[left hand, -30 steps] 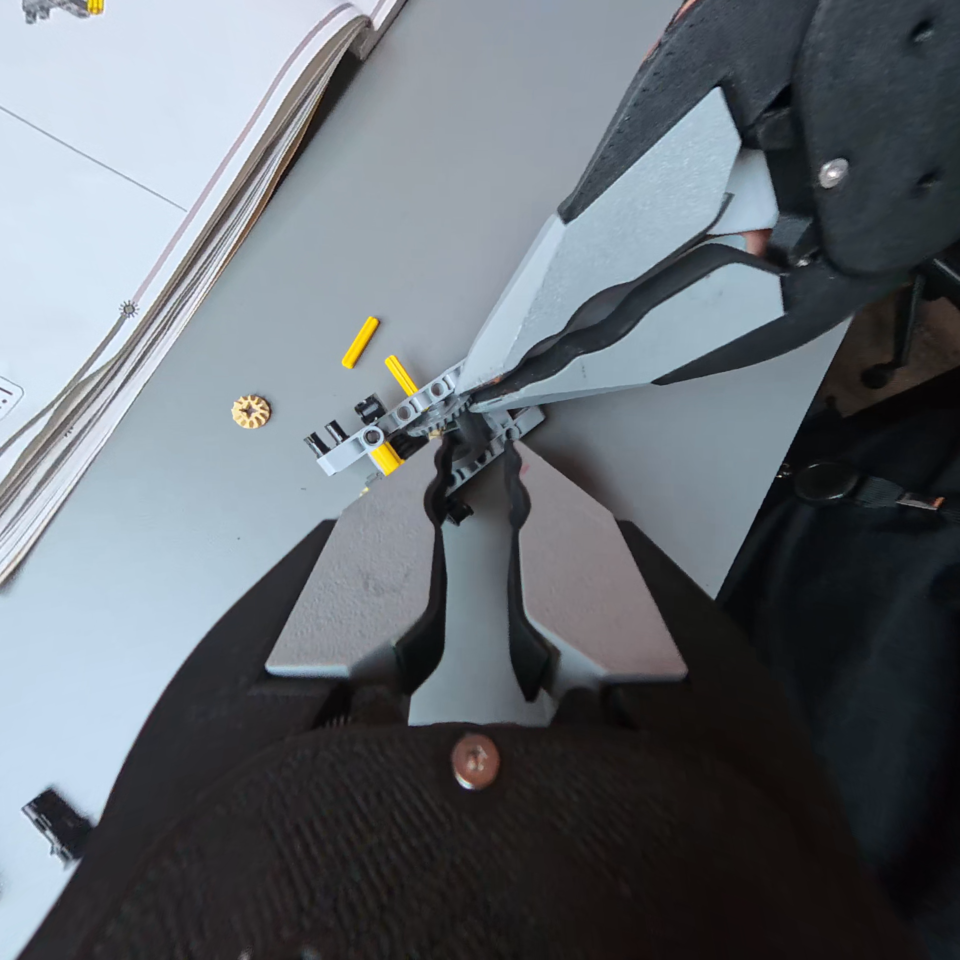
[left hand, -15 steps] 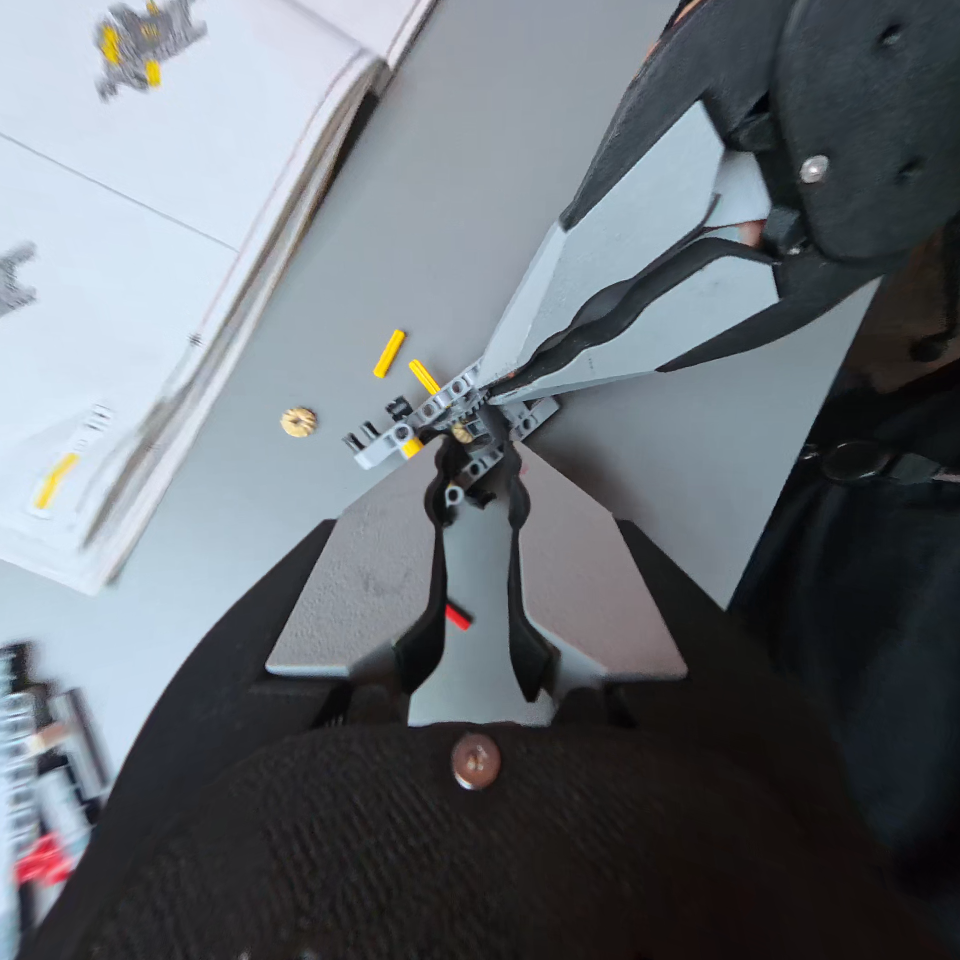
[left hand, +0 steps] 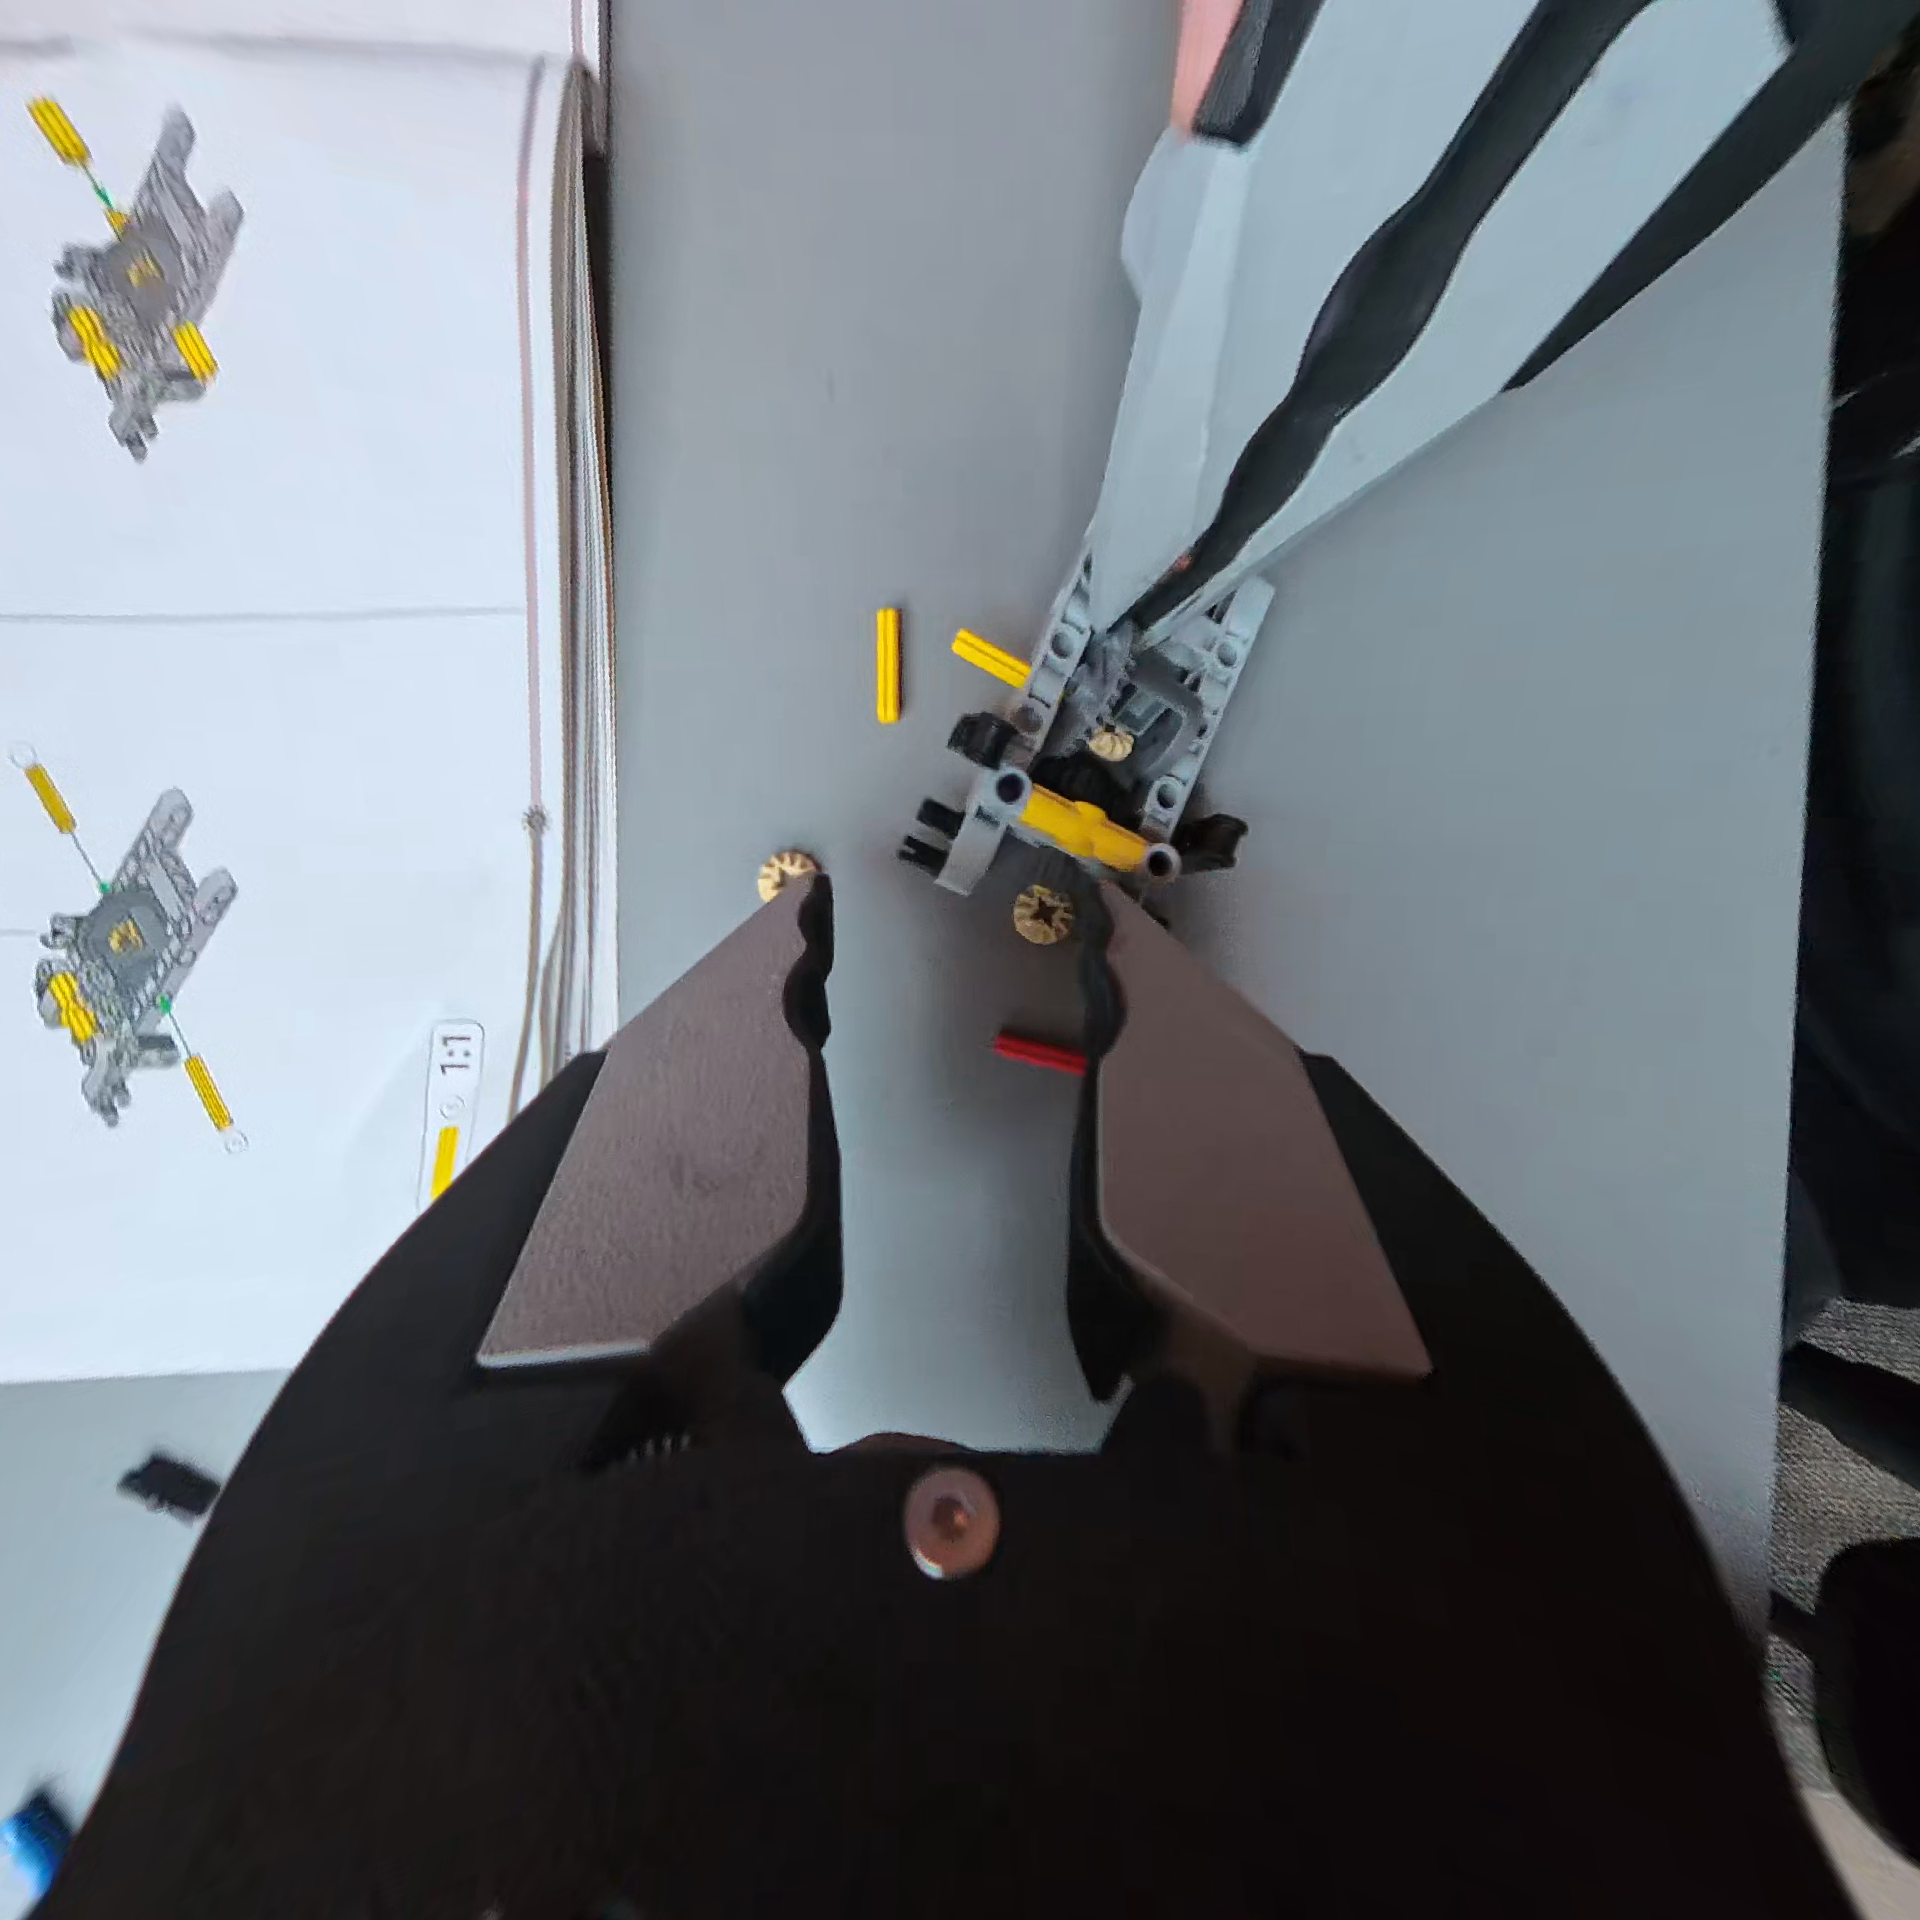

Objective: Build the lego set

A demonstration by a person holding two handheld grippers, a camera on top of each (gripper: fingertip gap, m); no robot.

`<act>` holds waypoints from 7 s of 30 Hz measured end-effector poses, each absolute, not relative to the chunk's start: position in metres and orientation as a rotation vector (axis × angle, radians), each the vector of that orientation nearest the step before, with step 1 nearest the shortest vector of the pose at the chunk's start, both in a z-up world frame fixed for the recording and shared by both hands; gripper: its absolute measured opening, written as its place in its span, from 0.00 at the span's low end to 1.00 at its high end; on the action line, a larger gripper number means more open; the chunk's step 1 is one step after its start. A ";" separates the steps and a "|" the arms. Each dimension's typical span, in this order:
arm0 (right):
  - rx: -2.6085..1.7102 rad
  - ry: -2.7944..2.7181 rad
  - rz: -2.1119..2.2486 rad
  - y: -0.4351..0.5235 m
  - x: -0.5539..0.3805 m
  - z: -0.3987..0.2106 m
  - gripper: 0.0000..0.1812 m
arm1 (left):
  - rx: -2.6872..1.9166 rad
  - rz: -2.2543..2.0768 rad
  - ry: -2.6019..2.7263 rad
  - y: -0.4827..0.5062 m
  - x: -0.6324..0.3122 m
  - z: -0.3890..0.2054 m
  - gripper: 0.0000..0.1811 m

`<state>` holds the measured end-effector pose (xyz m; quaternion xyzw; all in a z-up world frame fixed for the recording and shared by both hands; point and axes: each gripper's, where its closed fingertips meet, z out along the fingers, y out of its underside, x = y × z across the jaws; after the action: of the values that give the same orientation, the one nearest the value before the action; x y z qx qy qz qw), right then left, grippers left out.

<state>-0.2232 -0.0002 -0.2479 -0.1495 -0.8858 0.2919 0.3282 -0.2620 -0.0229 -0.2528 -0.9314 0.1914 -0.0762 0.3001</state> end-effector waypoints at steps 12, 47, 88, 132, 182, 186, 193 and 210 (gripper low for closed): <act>-0.286 -2.438 0.661 -0.002 -0.211 -0.241 0.00 | -2.355 -0.833 0.621 -0.025 -0.231 -0.253 0.12; 0.116 -2.695 0.292 -0.004 -0.214 -0.243 0.00 | -2.397 -1.106 0.442 -0.030 -0.212 -0.258 0.06; 0.101 -2.853 0.035 0.011 -0.208 -0.248 0.00 | -2.376 -1.214 0.277 -0.025 -0.209 -0.253 0.05; 0.146 -2.873 0.157 0.008 -0.206 -0.253 0.00 | -2.319 -1.306 0.122 0.000 -0.218 -0.256 0.03; 0.197 -2.908 0.056 0.011 -0.202 -0.258 0.00 | -2.441 -1.105 0.419 -0.036 -0.198 -0.251 0.16; 0.192 -2.916 0.053 0.012 -0.202 -0.258 0.00 | -2.431 -1.041 0.415 -0.029 -0.198 -0.251 0.16; 0.166 -2.914 0.056 0.014 -0.203 -0.258 0.00 | -2.466 -0.876 0.504 -0.025 -0.197 -0.260 0.10; 0.110 -2.963 0.176 0.022 -0.199 -0.255 0.07 | -2.420 -0.950 0.481 -0.025 -0.195 -0.252 0.07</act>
<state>-0.1987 0.0217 -0.2552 0.0368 -0.9939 0.0590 0.0857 -0.1955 -0.0255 -0.2515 -0.8871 0.1764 -0.3483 0.2464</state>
